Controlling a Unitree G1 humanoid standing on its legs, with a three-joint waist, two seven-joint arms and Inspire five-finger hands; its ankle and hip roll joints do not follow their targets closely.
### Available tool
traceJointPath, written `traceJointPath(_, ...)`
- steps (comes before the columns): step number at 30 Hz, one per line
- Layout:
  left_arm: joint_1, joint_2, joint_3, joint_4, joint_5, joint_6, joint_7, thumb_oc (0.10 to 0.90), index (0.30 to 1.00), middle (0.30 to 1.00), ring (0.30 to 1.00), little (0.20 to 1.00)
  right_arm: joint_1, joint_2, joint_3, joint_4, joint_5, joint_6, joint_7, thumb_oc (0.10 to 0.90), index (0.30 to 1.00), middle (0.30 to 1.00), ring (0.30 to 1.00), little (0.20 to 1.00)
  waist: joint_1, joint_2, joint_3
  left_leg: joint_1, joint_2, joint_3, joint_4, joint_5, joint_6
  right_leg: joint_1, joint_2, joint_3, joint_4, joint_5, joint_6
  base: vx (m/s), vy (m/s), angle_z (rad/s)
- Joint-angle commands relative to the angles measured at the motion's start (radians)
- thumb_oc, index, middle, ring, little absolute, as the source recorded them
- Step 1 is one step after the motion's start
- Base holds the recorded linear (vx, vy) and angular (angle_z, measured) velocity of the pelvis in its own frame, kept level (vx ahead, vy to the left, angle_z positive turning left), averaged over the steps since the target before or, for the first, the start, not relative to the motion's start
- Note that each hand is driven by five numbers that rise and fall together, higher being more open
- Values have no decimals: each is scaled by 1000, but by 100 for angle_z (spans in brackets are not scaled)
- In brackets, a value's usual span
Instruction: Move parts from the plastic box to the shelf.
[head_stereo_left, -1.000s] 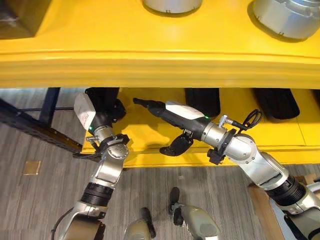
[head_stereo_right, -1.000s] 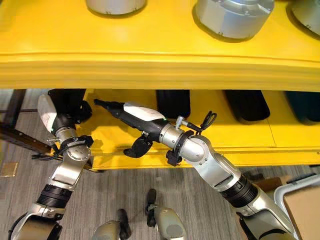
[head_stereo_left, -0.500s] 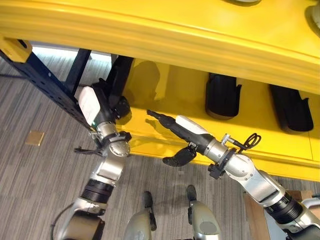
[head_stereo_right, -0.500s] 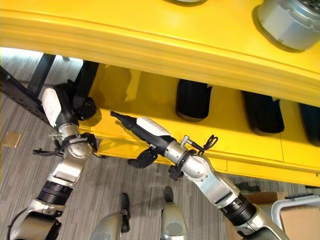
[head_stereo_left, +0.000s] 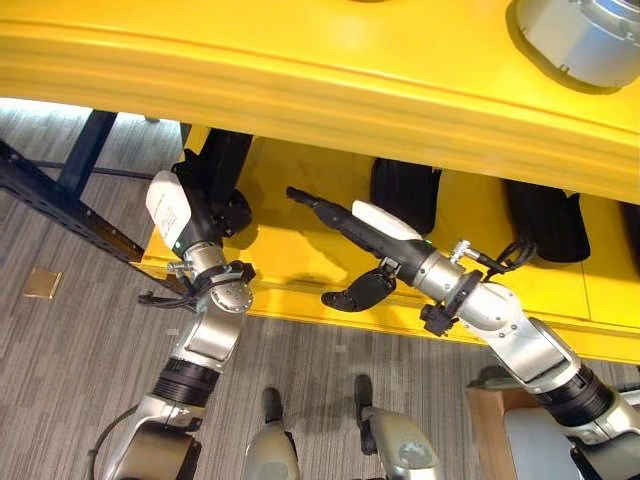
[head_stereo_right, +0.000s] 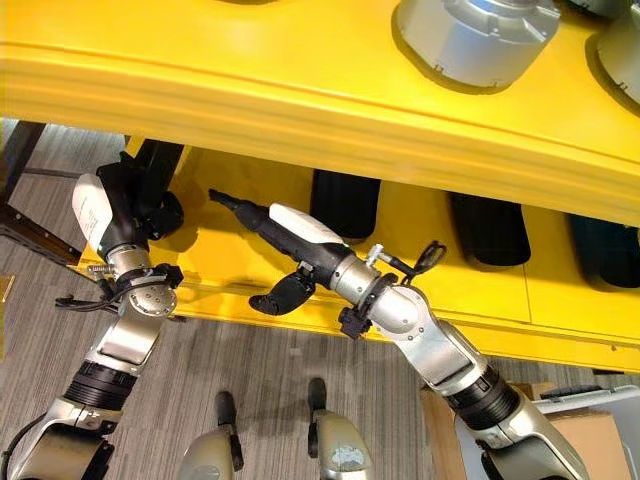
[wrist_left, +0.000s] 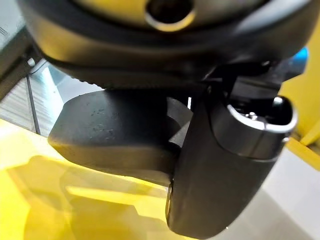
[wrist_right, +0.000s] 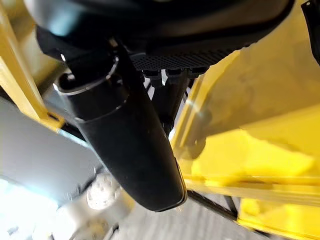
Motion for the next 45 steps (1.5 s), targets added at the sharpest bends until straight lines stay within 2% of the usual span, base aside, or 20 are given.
traceJointPath(1,-172,48,-9,-11,97,-91,80,400,300,300,300,300,-73,45,-42,-112,34,-127,-59,900,1000,1000,1000,1000,-16,12,-103,-41,-12,-9,23,-44,32,-39,-6,85,78,-68,16,-230,-38,44)
traceJointPath(6,-210,62,-2,29,63,-100,139,400,300,300,300,300,-126,59,-49,-98,30,-136,-39,900,1000,1000,1000,1000,-24,32,-76,-64,9,15,-11,-7,12,-48,-21,69,24,-41,15,-193,-25,2)
traceJointPath(9,-205,86,31,24,62,-80,173,400,300,300,300,300,-154,67,-57,-97,54,-178,-13,900,1000,1000,1000,1000,-11,43,-64,-74,35,54,-5,-1,1,-74,-41,-1,42,-51,15,-171,-30,-23)
traceJointPath(12,-213,103,47,39,46,-61,188,400,300,300,300,300,-177,82,-56,-103,102,-181,-18,900,1000,1000,1000,1000,-9,50,-60,-87,49,69,14,-5,-2,-95,-40,-22,70,-69,4,-120,-38,-39)
traceJointPath(13,-232,103,47,87,45,-65,199,400,300,300,300,300,-195,106,-44,-102,233,-182,11,900,1000,1000,1000,1000,-12,56,-57,-103,58,78,37,-6,-3,-109,-34,-21,93,-79,-7,-102,-72,-27)
traceJointPath(15,-255,104,28,146,74,-78,203,400,300,300,300,300,-204,141,-35,-93,286,-192,-4,900,1000,1000,1000,1000,-14,63,-56,-116,58,81,68,-15,1,-123,-34,-25,121,-88,-14,-75,-78,-26)
traceJointPath(18,-323,122,10,212,85,-84,229,400,300,300,300,300,-267,170,-28,-79,204,-244,-12,900,1000,1000,1000,1000,-18,77,-32,-172,41,84,158,-49,15,-188,-41,-31,199,-107,-28,-164,-1,-18)
traceJointPath(19,-394,142,-3,246,68,-67,233,400,300,300,300,300,-331,163,-24,-83,154,-284,19,900,1000,1000,1000,1000,-24,83,1,-254,15,82,284,-99,34,-271,-43,-11,303,-136,-42,-254,54,-27)
traceJointPath(21,-412,144,-6,253,65,-61,235,400,300,300,300,300,-345,159,-22,-83,137,-300,21,900,1000,1000,1000,1000,-26,84,9,-277,11,84,317,-113,40,-296,-43,-6,334,-145,-46,-154,25,-29)
traceJointPath(22,-450,147,-12,272,54,-43,232,400,300,300,300,300,-371,147,-21,-90,65,-358,-10,900,1000,1000,1000,1000,-32,81,26,-317,2,88,389,-152,51,-341,-46,0,405,-176,-50,-103,7,-22)
traceJointPath(23,-465,150,-19,276,46,-32,235,400,300,300,300,300,-382,144,-20,-91,31,-389,-31,900,1000,1000,1000,1000,-35,80,31,-333,0,92,413,-163,57,-358,-47,4,426,-182,-52,-96,6,-11)
traceJointPath(25,-480,152,-22,284,43,-21,236,400,300,300,300,300,-394,136,-23,-97,-17,-423,-61,900,1000,1000,1000,1000,-40,79,38,-350,2,94,441,-176,61,-378,-47,11,451,-189,-54,-58,11,-7)
traceJointPath(26,-490,148,-25,296,46,-11,245,400,300,300,300,300,-403,129,-31,-99,-68,-466,-111,900,1000,1000,1000,1000,-45,78,40,-377,5,94,476,-195,65,-408,-44,20,482,-200,-57,-52,21,-2)
traceJointPath(29,-508,151,-25,323,42,4,254,400,300,300,300,300,-410,115,-48,-108,-138,-519,-196,900,1000,1000,1000,1000,-57,81,40,-402,13,102,512,-215,71,-435,-42,34,509,-210,-60,-15,32,-1)
traceJointPath(30,-514,154,-26,330,38,10,256,400,300,300,300,300,-409,107,-54,-111,-152,-528,-234,900,1000,1000,1000,1000,-61,82,40,-407,15,105,521,-221,73,-444,-41,39,517,-213,-61,8,72,-13)
traceJointPath(31,-517,162,-24,342,35,31,268,400,300,300,300,300,-391,95,-79,-123,-187,-531,-316,900,1000,1000,1000,1000,-76,84,40,-420,19,110,539,-233,76,-461,-37,51,534,-219,-63,11,63,-14)
traceJointPath(33,-523,169,-25,348,33,43,281,400,300,300,300,300,-380,87,-94,-124,-209,-539,-366,900,1000,1000,1000,1000,-84,85,40,-426,20,115,549,-241,80,-471,-34,58,542,-223,-64,12,62,-12)
traceJointPath(37,-530,193,-8,389,-15,75,329,400,300,300,300,300,-342,60,-159,-118,-304,-598,-574,900,1000,1000,1000,1000,-114,93,40,-439,23,132,576,-263,84,-498,-19,89,565,-233,-69,21,76,-9)
traceJointPath(40,-524,194,4,405,-61,103,347,400,300,300,300,300,-318,52,-197,-129,-304,-600,-662,900,1000,1000,1000,1000,-128,99,40,-434,24,139,571,-264,81,-504,-17,101,568,-235,-68,24,91,-16)
traceJointPath(45,-514,191,19,429,-102,145,377,400,300,300,300,300,-282,38,-255,-148,-278,-595,-751,900,1000,1000,1000,1000,-154,116,40,-409,23,161,543,-252,77,-510,-14,117,565,-236,-70,24,101,-13)
